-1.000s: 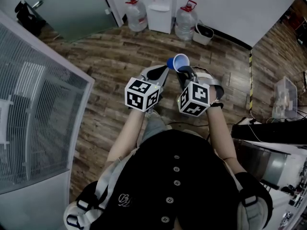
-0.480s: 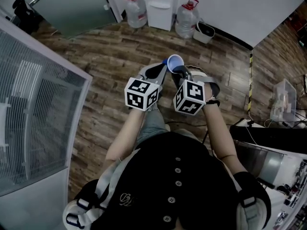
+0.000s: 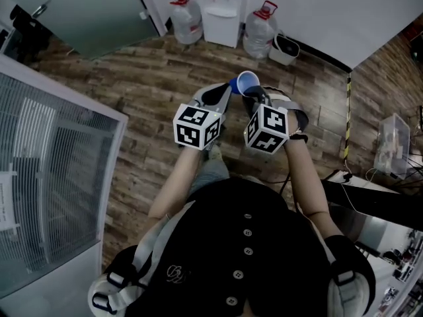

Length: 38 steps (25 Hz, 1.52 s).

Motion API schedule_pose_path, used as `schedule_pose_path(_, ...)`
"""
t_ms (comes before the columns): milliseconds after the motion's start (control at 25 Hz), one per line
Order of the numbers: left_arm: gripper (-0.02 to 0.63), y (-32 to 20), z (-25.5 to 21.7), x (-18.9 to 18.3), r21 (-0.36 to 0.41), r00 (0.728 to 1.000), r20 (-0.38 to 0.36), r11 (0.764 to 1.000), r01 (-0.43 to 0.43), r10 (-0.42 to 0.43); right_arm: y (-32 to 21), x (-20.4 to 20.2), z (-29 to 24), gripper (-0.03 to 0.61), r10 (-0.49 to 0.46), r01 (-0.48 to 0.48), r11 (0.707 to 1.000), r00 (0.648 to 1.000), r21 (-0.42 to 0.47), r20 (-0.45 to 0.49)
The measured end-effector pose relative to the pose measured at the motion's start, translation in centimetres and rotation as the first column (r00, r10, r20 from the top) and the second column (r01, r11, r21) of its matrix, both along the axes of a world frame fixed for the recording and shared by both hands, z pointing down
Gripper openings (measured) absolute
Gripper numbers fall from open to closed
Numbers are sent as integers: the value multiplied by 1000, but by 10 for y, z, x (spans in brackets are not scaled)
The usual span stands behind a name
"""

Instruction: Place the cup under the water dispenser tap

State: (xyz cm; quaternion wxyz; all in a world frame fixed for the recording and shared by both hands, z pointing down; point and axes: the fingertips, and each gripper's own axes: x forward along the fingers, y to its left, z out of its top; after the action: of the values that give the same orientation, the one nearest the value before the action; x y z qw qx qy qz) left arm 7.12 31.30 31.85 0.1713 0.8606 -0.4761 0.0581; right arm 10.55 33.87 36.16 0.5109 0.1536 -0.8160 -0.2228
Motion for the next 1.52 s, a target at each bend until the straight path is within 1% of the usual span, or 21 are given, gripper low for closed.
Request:
schedule_pose_path(200,-2,-40,-2,-20,-10,999,15,999,-38,38,-42,-23,-6,18,48,-47,999,999,-17,18)
schedule_pose_path(360,-2,-71,-6,-36,-7,998,-22,998,-62,62,-72,-42,-1,18,61,-61,998,998,-16,7)
schedule_pose_path(480,-2,-88,-4,-47,-9,997,-24,997,-71,70,-86,-55,3,17,54,-54,998,999,-15,-7)
schedule_pose_path(720,-2,-105,4,-63,-22,998,-23,998,-63,62,-105,-71,11,18,39,-39,999,999,-34,-14)
schedule_pose_path(840,-2,-115,9,-72,-33,999,-26,999,-41,40,-115,-79,15,18,16,-17,999,1000,-43,-23)
schedule_pose_path(960,-2,-129,15,-78,-47,999,-25,999,-25,24,-130,-87,18,18,7,-8,999,1000,-31,-19)
schedule_pose_path(1120,-2,-151,25,-81,-63,999,-9,998,-31,31,-151,-95,27,18,-2,1,999,1000,-36,-7)
schedule_pose_path(1280,-2,-188,31,-80,-69,999,3,997,-42,42,-188,-95,32,18,-5,4,999,1000,-40,-8)
schedule_pose_path(1520,-2,-262,36,-74,-78,999,10,996,-50,51,-268,-89,36,18,13,-13,999,1000,-40,-12)
